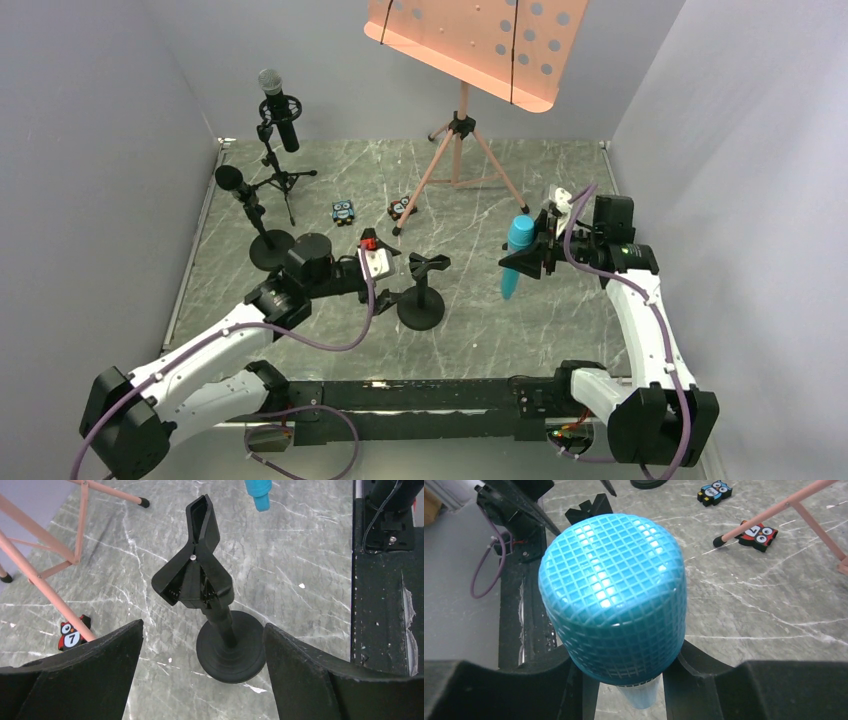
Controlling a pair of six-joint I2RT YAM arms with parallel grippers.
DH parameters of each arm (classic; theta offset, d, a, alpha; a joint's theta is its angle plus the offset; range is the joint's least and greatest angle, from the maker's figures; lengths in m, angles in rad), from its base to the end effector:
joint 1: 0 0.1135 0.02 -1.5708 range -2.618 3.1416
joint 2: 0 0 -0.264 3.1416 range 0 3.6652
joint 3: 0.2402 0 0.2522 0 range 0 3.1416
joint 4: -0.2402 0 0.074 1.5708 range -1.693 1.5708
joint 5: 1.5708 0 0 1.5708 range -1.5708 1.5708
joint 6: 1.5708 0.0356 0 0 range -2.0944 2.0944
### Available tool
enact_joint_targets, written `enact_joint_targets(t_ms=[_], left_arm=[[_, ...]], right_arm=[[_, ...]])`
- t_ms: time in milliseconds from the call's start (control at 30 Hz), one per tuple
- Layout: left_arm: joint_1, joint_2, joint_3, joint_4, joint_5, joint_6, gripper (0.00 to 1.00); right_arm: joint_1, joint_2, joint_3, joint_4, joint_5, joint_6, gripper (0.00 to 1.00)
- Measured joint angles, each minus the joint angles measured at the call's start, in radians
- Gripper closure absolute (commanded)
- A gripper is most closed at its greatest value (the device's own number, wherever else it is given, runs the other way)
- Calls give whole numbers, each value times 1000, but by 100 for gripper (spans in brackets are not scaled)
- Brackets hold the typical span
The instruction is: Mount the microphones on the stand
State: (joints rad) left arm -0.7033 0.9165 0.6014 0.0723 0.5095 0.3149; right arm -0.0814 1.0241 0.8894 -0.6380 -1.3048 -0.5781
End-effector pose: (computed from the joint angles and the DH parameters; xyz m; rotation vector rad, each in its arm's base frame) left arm 0.1511 -0.1509 0.2788 1.2018 1.3979 -0.7343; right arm 0.1954 0.0185 0.3074 -0.9999 1.5948 1.0505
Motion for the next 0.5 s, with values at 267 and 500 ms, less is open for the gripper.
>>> enact_joint_targets(t_ms=[267,500], left_arm=[[72,135,59,34,195,18,15],[80,199,63,136,263,-10,19]], right_arm=[[28,26,16,-29,20,-36,90],[72,85,115,-97,48,-87,90]])
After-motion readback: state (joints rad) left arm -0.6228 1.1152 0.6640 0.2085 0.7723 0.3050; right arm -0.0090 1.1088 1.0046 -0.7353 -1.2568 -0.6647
